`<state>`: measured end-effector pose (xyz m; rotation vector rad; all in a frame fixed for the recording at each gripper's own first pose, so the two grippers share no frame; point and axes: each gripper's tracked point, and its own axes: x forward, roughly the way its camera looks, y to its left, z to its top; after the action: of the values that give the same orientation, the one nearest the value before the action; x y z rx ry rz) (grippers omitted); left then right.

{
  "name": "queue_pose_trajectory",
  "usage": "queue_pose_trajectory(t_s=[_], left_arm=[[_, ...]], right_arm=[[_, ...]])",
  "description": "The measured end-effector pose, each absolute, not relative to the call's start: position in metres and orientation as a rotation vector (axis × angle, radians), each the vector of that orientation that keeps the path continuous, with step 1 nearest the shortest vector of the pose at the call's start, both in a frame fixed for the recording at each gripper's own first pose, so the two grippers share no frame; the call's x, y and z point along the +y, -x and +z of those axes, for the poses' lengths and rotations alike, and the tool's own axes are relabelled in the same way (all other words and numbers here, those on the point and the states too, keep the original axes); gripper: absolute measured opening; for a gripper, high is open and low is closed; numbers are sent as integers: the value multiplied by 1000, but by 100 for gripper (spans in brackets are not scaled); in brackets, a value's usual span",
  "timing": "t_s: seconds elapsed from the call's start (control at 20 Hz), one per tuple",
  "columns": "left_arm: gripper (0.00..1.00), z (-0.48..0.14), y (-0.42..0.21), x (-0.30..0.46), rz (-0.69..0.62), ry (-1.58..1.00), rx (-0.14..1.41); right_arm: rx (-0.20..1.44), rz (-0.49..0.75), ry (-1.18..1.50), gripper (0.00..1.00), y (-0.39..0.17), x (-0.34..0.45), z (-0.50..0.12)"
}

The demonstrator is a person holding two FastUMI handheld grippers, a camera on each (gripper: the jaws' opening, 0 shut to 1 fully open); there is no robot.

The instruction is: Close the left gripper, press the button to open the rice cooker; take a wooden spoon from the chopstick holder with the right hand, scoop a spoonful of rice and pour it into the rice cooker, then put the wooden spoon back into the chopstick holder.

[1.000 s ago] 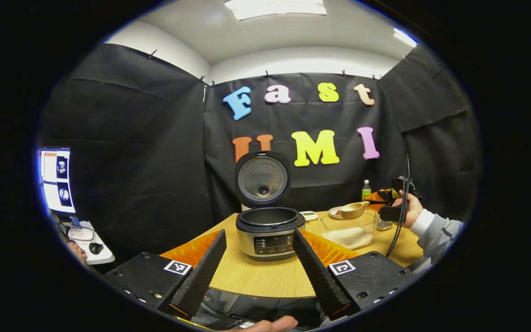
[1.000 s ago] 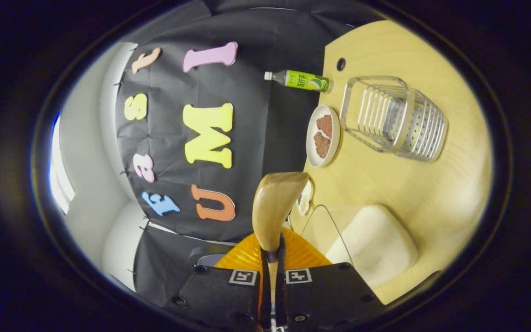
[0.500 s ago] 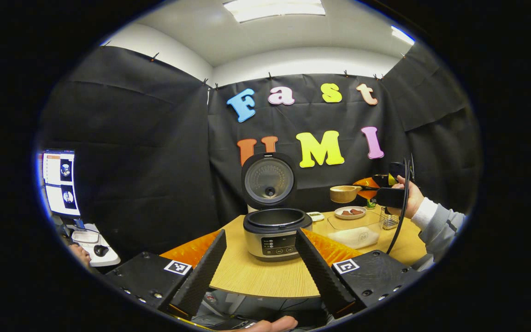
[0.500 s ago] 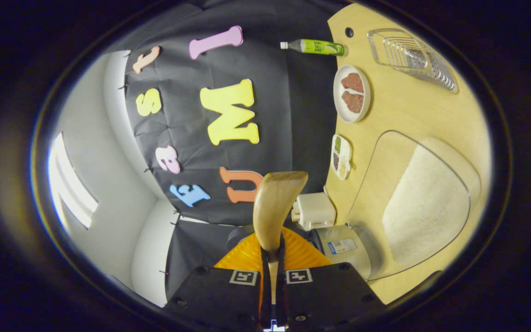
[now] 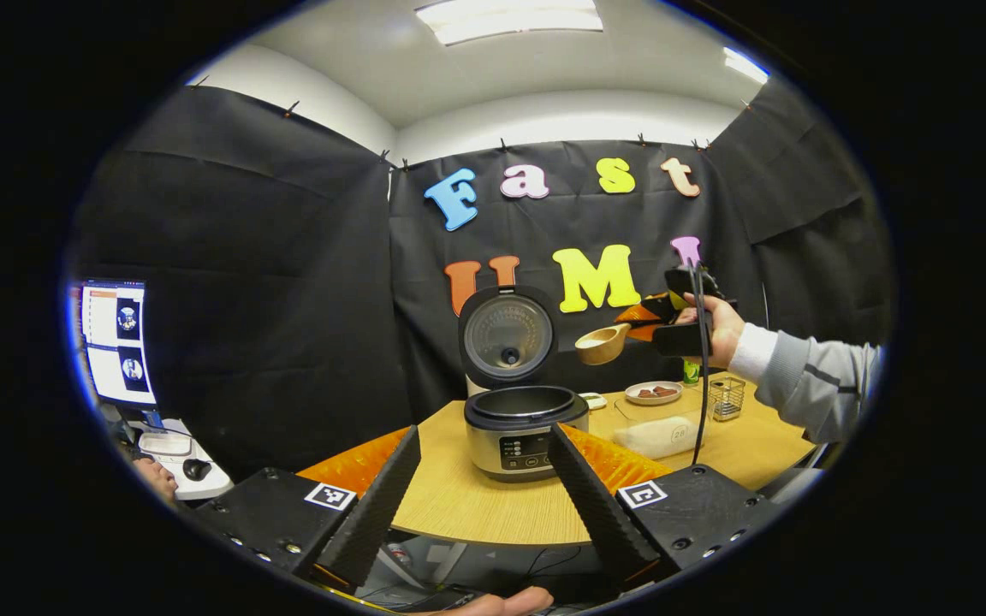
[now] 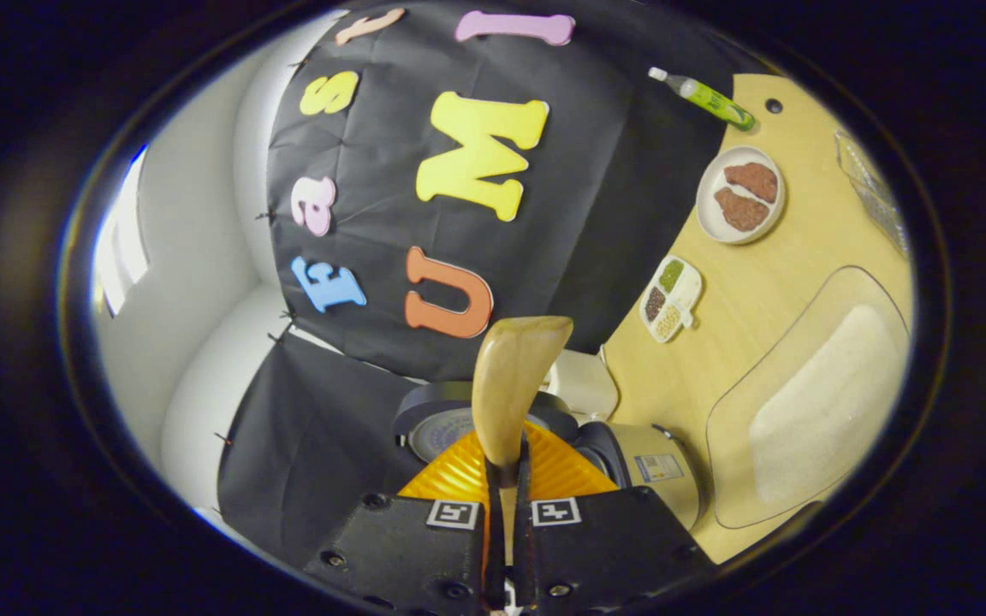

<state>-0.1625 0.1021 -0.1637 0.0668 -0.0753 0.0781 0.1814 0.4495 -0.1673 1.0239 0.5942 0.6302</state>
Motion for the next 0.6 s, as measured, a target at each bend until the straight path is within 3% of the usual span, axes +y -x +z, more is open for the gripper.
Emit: queue_pose_trajectory(t_s=[0.6], left_arm=[[96,-178,162,97,56,-24,-74]], right_arm=[[373,652,-364,9,-184,543,-154]])
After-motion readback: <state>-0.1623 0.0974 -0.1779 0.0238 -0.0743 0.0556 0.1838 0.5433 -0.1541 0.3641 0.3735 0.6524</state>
